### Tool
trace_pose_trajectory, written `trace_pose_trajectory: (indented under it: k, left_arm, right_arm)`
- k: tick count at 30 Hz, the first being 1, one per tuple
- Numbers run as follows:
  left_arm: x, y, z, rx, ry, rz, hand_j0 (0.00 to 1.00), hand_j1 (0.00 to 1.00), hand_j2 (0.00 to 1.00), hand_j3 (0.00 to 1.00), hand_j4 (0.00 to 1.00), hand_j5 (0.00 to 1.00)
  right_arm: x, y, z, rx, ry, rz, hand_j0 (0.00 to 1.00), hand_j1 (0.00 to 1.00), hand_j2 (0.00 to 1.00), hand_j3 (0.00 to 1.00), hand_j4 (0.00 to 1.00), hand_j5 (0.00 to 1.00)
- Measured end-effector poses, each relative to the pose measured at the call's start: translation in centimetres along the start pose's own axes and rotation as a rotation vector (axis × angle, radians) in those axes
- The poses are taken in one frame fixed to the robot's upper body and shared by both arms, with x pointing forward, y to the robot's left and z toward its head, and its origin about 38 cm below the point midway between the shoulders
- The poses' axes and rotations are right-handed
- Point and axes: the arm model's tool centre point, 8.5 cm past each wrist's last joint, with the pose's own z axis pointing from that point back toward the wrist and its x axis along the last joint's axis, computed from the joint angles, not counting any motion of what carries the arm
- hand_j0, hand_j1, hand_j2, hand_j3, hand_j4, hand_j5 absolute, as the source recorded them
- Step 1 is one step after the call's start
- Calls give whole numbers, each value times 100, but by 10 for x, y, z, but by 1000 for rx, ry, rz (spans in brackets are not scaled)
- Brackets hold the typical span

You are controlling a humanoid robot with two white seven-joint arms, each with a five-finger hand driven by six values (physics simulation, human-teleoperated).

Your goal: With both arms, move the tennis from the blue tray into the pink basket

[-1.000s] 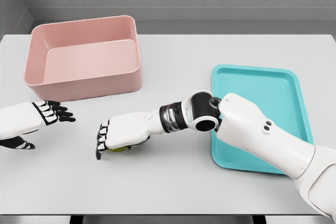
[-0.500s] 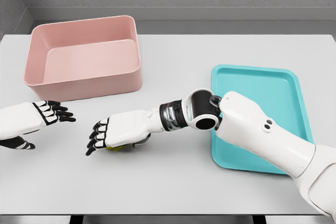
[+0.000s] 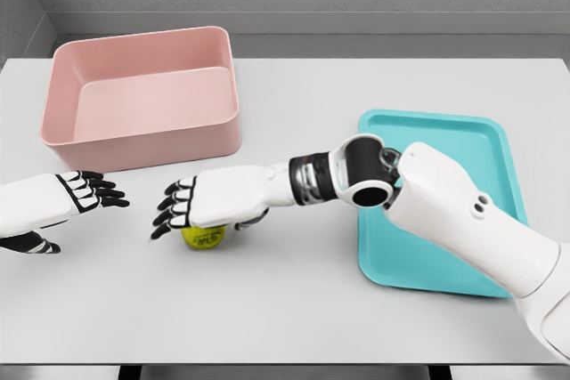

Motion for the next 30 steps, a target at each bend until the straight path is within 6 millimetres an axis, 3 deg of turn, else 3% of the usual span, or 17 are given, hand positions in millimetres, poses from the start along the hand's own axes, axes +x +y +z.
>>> trace_pose_trajectory:
  k: [6,19,20,23,24,27,30]
  left_arm:
    - [1,0,-5,13,-6,-4,100,100,100,100,100,100]
    - [10,3,-30,71,-34,-58,100,100,100,100,100,100]
    - [10,8,-32,81,-34,-73,100,100,100,100,100,100]
    - [8,34,-45,127,-49,-134,100,100,100,100,100,100]
    - [11,29,-50,119,-63,-127,100,100,100,100,100,100]
    - [18,19,-60,104,-91,-111,100,100,100,100,100,100]
    - [19,32,-68,125,-107,-141,100,100,100,100,100,100]
  right_arm:
    - [-1,-14,46,-26,60,58,100,100,100,100,100,100]
    - [-17,-23,249,-127,472,46,100,100,100,100,100,100]
    - [-16,-17,263,-136,504,26,100,100,100,100,100,100]
    - [-20,-25,309,-184,618,27,100,100,100,100,100,100]
    - [-22,-29,322,-197,652,29,100,100,100,100,100,100]
    - [-27,-25,349,-214,724,6,100,100,100,100,100,100]
    - [-26,-1,354,-198,746,-57,100,100,100,100,100,100]
